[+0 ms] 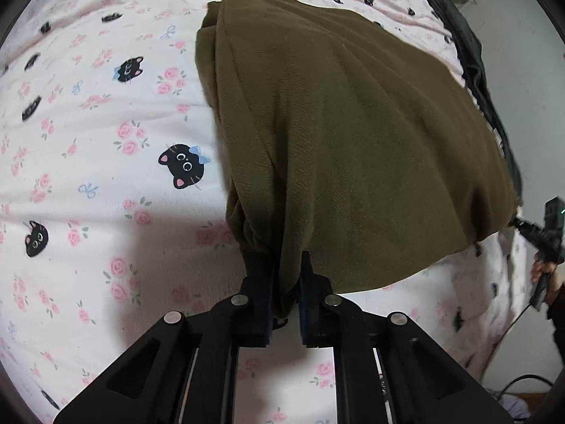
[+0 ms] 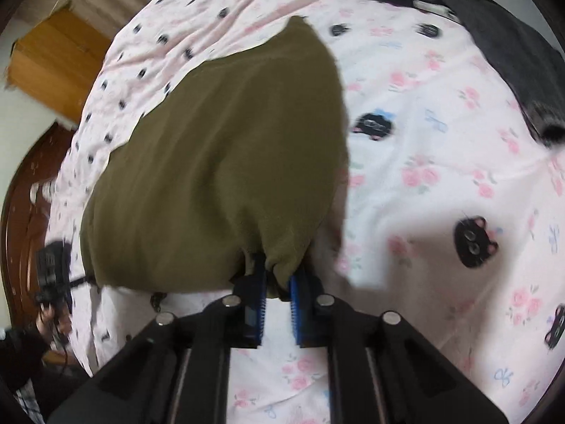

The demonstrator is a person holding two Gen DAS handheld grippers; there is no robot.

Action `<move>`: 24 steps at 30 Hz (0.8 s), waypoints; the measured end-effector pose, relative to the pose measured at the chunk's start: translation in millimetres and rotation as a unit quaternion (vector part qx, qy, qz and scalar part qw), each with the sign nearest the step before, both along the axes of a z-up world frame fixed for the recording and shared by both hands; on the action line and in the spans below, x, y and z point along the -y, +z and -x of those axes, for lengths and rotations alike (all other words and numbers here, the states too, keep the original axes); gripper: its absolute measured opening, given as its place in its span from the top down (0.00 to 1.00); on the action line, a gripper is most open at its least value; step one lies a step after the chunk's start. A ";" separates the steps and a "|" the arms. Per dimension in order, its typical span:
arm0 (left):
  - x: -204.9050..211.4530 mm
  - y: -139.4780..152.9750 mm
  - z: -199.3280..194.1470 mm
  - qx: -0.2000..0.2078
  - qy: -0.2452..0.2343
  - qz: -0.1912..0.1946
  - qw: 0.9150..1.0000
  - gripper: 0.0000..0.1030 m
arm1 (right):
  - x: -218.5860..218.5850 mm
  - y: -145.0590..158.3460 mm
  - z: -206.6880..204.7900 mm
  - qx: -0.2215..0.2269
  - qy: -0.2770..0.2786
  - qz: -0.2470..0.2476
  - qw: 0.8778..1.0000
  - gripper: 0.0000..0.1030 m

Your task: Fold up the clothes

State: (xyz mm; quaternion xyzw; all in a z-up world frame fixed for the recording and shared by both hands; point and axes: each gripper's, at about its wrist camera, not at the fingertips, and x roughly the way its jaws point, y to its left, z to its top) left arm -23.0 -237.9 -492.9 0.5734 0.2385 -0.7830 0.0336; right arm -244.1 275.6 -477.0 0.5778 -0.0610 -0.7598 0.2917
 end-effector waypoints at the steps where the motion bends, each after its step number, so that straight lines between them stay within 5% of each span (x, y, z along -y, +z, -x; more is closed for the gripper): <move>1: 3.0 3.1 -1.2 -0.001 0.002 -0.005 1.000 0.93 | 3.6 7.0 0.1 -0.009 0.015 -0.014 1.000 0.92; 9: 25.1 51.5 -11.7 -0.022 0.008 0.017 1.000 0.93 | -8.1 83.9 7.3 -0.089 0.065 -0.077 0.991 0.94; 12: 27.8 46.4 -19.4 -0.015 0.017 0.013 1.000 0.93 | -3.6 76.0 7.0 -0.078 0.085 -0.111 0.987 0.94; 17: 30.5 11.2 -35.5 0.012 0.035 -0.003 0.999 0.96 | -10.9 21.9 4.5 -0.046 0.053 -0.139 0.988 0.91; 20: 28.4 -0.3 -41.4 0.012 0.036 -0.031 0.999 0.94 | -1.5 5.3 -8.6 -0.055 0.052 -0.158 0.985 0.78; 24: 27.4 23.7 -40.6 0.012 -0.001 0.001 1.000 0.78 | 7.3 27.8 -32.6 -0.093 0.040 -0.158 0.982 0.33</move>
